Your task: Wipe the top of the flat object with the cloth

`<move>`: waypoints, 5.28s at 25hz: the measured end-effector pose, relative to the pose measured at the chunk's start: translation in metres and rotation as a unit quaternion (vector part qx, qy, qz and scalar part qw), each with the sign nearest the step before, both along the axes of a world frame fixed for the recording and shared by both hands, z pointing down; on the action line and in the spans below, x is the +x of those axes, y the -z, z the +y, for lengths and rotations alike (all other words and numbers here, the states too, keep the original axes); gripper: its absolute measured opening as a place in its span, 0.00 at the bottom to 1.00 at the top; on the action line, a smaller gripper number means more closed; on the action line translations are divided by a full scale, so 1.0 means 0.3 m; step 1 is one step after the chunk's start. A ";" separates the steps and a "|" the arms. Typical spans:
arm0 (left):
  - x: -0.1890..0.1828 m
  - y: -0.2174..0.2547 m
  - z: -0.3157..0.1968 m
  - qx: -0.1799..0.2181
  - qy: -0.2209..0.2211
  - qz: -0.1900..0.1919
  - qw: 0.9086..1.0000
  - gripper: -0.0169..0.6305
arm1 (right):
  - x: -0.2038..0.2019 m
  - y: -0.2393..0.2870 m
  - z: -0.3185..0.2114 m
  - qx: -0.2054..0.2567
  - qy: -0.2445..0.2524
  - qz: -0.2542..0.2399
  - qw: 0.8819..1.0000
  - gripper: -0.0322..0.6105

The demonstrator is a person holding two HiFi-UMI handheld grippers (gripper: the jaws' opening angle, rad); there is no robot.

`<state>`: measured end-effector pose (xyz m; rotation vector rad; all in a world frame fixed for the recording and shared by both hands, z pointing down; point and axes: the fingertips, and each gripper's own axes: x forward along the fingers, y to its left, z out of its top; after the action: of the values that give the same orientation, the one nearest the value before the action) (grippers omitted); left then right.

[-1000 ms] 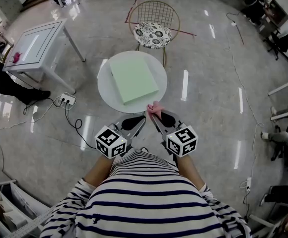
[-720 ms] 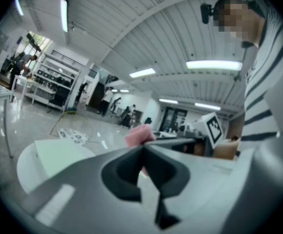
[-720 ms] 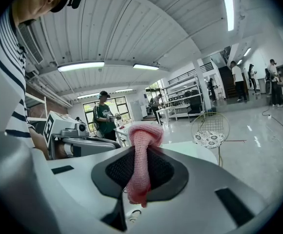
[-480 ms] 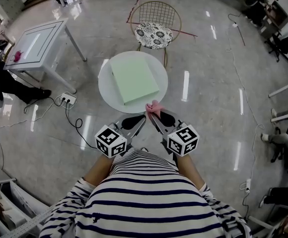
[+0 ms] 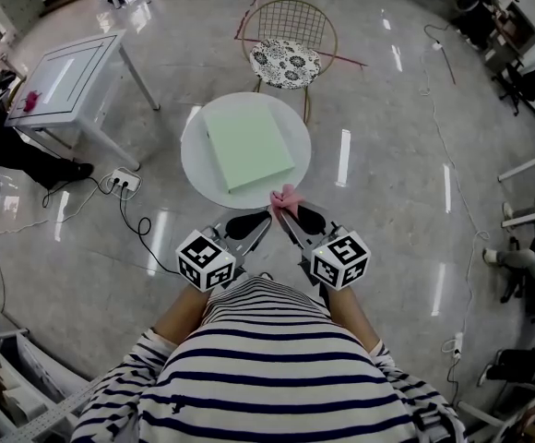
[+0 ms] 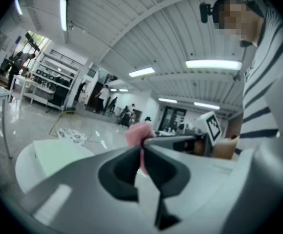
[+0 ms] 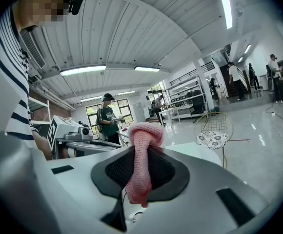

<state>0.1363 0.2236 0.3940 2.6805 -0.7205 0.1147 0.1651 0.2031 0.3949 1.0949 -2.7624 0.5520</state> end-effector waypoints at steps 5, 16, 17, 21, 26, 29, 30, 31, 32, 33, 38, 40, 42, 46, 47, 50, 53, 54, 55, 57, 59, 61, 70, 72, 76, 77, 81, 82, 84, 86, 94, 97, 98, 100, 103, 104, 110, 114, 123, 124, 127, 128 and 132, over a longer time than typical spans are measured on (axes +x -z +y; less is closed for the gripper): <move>-0.013 -0.015 0.000 -0.003 -0.004 -0.011 1.000 0.06 | -0.013 -0.016 -0.011 -0.008 0.003 -0.001 1.000 0.13; -0.107 -0.072 -0.143 -0.023 0.007 -0.002 1.000 0.16 | -0.074 -0.052 -0.123 -0.019 -0.001 0.012 1.000 0.13; -0.116 -0.078 -0.167 -0.026 0.006 -0.001 1.000 0.17 | -0.079 -0.055 -0.142 -0.021 -0.002 0.015 1.000 0.13; -0.172 -0.094 -0.299 -0.031 0.001 0.001 1.000 0.22 | -0.116 -0.065 -0.251 -0.028 -0.010 0.023 0.999 0.13; -0.256 -0.122 -0.482 -0.032 -0.006 -0.012 0.999 0.32 | -0.190 -0.075 -0.403 -0.035 -0.013 0.031 0.999 0.13; -0.315 -0.151 -0.584 -0.028 -0.015 -0.031 0.999 0.40 | -0.242 -0.087 -0.494 -0.040 -0.015 0.037 0.998 0.13; -0.335 -0.168 -0.612 -0.028 -0.020 -0.040 0.999 0.43 | -0.261 -0.092 -0.523 -0.043 -0.017 0.039 0.998 0.13; -0.356 -0.188 -0.638 -0.032 -0.025 -0.049 0.998 0.46 | -0.280 -0.096 -0.553 -0.044 -0.018 0.041 0.998 0.13; -0.377 -0.208 -0.665 -0.037 -0.028 -0.058 0.997 0.49 | -0.299 -0.100 -0.582 -0.045 -0.019 0.044 0.998 0.13; -0.398 -0.229 -0.691 -0.044 -0.029 -0.064 0.997 0.52 | -0.317 -0.103 -0.611 -0.045 -0.020 0.047 0.998 0.13; -0.501 -0.359 -0.797 -0.095 -0.032 -0.090 0.991 0.62 | -0.410 -0.121 -0.743 -0.040 -0.029 0.066 0.997 0.13; -0.523 -0.424 -0.823 -0.110 -0.043 -0.114 0.986 0.65 | -0.436 -0.124 -0.786 -0.033 -0.028 0.079 0.996 0.13; -0.529 -0.486 -0.840 -0.114 -0.056 -0.144 0.981 0.68 | -0.451 -0.124 -0.822 -0.026 -0.022 0.093 0.995 0.13; -0.516 -0.600 -0.849 -0.110 -0.086 -0.197 0.970 0.77 | -0.461 -0.158 -0.892 -0.027 0.004 0.116 0.993 0.13; -0.509 -0.626 -0.845 -0.109 -0.095 -0.209 0.967 0.78 | -0.462 -0.174 -0.912 -0.028 0.014 0.123 0.992 0.13; -0.479 -0.704 -0.819 -0.106 -0.123 -0.248 0.955 0.81 | -0.460 -0.220 -0.976 -0.033 0.051 0.137 0.989 0.13; -0.446 -0.765 -0.825 -0.090 -0.132 -0.277 0.948 0.83 | -0.455 -0.266 -1.046 -0.037 0.085 0.146 0.985 0.13; -0.439 -0.784 -0.831 -0.091 -0.128 -0.283 0.946 0.84 | -0.458 -0.285 -1.069 -0.038 0.098 0.152 0.983 0.13; -0.433 -0.801 -0.834 -0.097 -0.121 -0.286 0.945 0.85 | -0.465 -0.308 -1.090 -0.039 0.114 0.159 0.980 0.13; -0.423 -0.827 -0.832 -0.117 -0.107 -0.288 0.944 0.85 | -0.484 -0.358 -1.124 -0.041 0.147 0.174 0.973 0.13; -0.411 -0.841 -0.836 -0.128 -0.098 -0.289 0.944 0.85 | -0.506 -0.405 -1.157 -0.040 0.174 0.185 0.966 0.13; -0.403 -0.850 -0.840 -0.133 -0.092 -0.290 0.943 0.85 | -0.535 -0.456 -1.189 -0.041 0.196 0.194 0.960 0.13; -0.393 -0.917 -0.823 -0.150 -0.093 -0.296 0.939 0.85 | -0.662 -0.709 -1.332 -0.005 0.264 0.275 0.925 0.13; -0.393 -0.925 -0.813 -0.152 -0.098 -0.299 0.937 0.85 | -0.684 -0.748 -1.356 0.006 0.275 0.298 0.914 0.13; -0.390 -0.926 -0.798 -0.155 -0.099 -0.298 0.937 0.85 | -0.725 -0.799 -1.383 0.023 0.299 0.324 0.897 0.13; -0.392 -0.925 -0.797 -0.157 -0.097 -0.297 0.937 0.85 | -0.731 -0.813 -1.386 0.027 0.305 0.332 0.892 0.13; -0.406 -0.924 -0.792 -0.163 -0.089 -0.291 0.938 0.85 | -0.753 -0.859 -1.395 0.054 0.320 0.366 0.872 0.13; -0.409 -0.925 -0.789 -0.164 -0.089 -0.291 0.938 0.85 | -0.757 -0.870 -1.393 0.061 0.326 0.374 0.866 0.13; -0.414 -0.931 -0.781 -0.168 -0.090 -0.290 0.938 0.85 | -0.763 -0.895 -1.382 0.069 0.339 0.389 0.854 0.13; -0.416 -0.936 -0.771 -0.171 -0.091 -0.288 0.938 0.85 | -0.766 -0.915 -1.369 0.074 0.350 0.400 0.844 0.13; -0.412 -0.947 -0.764 -0.175 -0.092 -0.286 0.938 0.85 | -0.756 -0.926 -1.350 0.074 0.354 0.406 0.839 0.13; -0.416 -0.955 -0.759 -0.175 -0.097 -0.289 0.936 0.85 | -0.751 -0.921 -1.331 0.072 0.359 0.408 0.836 0.13; -0.417 -0.956 -0.757 -0.174 -0.098 -0.291 0.936 0.85 | -0.747 -0.919 -1.324 0.070 0.361 0.409 0.836 0.13; -0.420 -0.958 -0.753 -0.174 -0.102 -0.293 0.935 0.85 | -0.740 -0.918 -1.307 0.066 0.362 0.408 0.835 0.13; -0.425 -0.957 -0.748 -0.173 -0.106 -0.295 0.934 0.85 | -0.727 -0.916 -1.273 0.062 0.365 0.405 0.836 0.13; -0.427 -0.956 -0.746 -0.173 -0.108 -0.295 0.934 0.85 | -0.722 -0.915 -1.260 0.062 0.366 0.404 0.836 0.13; -0.449 -0.959 -0.747 -0.174 -0.106 -0.293 0.934 0.85 | -0.699 -0.919 -1.175 0.058 0.374 0.397 0.836 0.13; -0.447 -0.951 -0.750 -0.174 -0.108 -0.292 0.934 0.85 | -0.671 -0.912 -1.108 0.054 0.378 0.391 0.837 0.13; -0.457 -0.948 -0.765 -0.172 -0.118 -0.299 0.931 0.85 | -0.612 -0.916 -0.967 0.040 0.394 0.378 0.837 0.13; -0.457 -0.946 -0.769 -0.172 -0.117 -0.298 0.932 0.85 | -0.607 -0.917 -0.951 0.039 0.397 0.377 0.836 0.13; -0.452 -0.941 -0.770 -0.169 -0.122 -0.297 0.932 0.85 | -0.590 -0.922 -0.898 0.033 0.407 0.376 0.832 0.13; -0.449 -0.941 -0.768 -0.168 -0.125 -0.298 0.931 0.85 | -0.583 -0.924 -0.879 0.030 0.409 0.375 0.831 0.13; -0.440 -0.939 -0.756 -0.163 -0.138 -0.300 0.930 0.85 | -0.553 -0.933 -0.795 0.019 0.423 0.372 0.826 0.13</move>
<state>0.0044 -0.0033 0.6757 2.3961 -0.4206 1.0655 -0.0008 -0.0354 0.6747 -0.0464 -2.1868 -0.0642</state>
